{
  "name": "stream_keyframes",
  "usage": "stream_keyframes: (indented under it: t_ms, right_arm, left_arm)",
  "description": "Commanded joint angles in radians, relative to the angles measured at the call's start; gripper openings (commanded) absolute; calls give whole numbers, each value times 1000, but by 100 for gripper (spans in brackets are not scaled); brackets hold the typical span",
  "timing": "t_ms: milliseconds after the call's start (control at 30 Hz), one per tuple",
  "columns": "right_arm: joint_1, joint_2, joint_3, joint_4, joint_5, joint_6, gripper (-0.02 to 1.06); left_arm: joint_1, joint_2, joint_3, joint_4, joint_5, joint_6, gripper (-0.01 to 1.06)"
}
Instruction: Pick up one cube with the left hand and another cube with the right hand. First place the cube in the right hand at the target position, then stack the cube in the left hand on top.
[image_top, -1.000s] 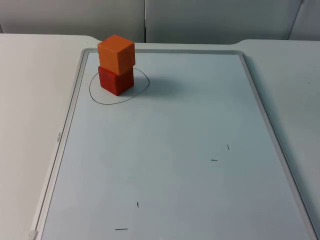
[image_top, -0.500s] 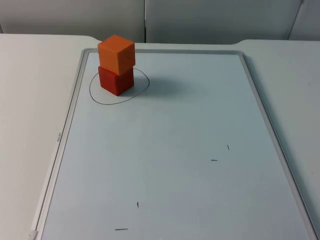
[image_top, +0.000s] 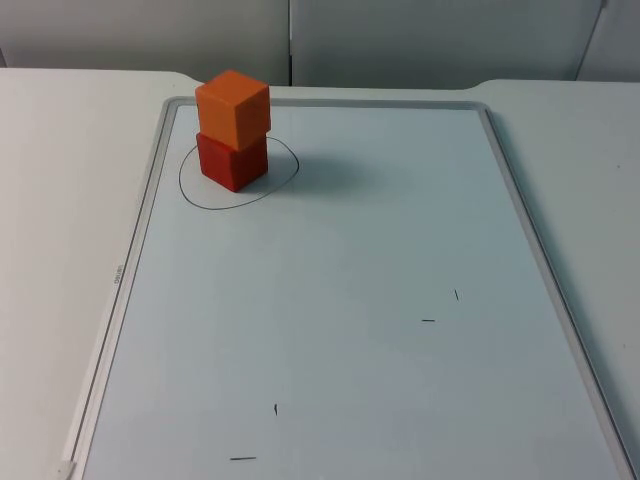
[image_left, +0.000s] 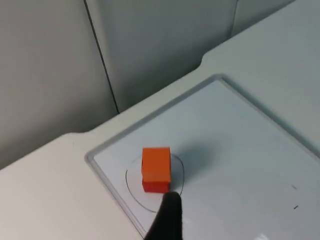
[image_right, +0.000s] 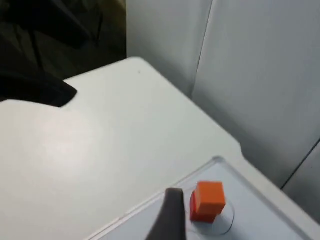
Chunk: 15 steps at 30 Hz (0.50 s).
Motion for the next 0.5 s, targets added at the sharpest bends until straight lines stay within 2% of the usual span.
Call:
stream_keyframes:
  t_ms: [0,133,167,267,333,467]
  right_arm:
    - [-1,-44,128,19,-77,-24,73]
    - [-1,-160,423,51,-255,-46,73]
    - [-1,-160,423,51,-255,-46,73]
    - [-1,-268,673,64,-427,-46,73]
    - [-1,-284,708,64,-440,-46,73]
    - [-1,-406,969,64,-590,-51,73]
  left_arm:
    - [-1,-106,160,5,-81,-3,76]
    - [-1,-310,423,-4,-163,-46,76]
    - [-1,-310,423,-4,-163,-46,76]
    - [-1,-451,597,-2,-187,-55,76]
    - [-1,-500,639,-2,-190,-59,76]
    - [-1,-687,797,-2,-179,-63,76]
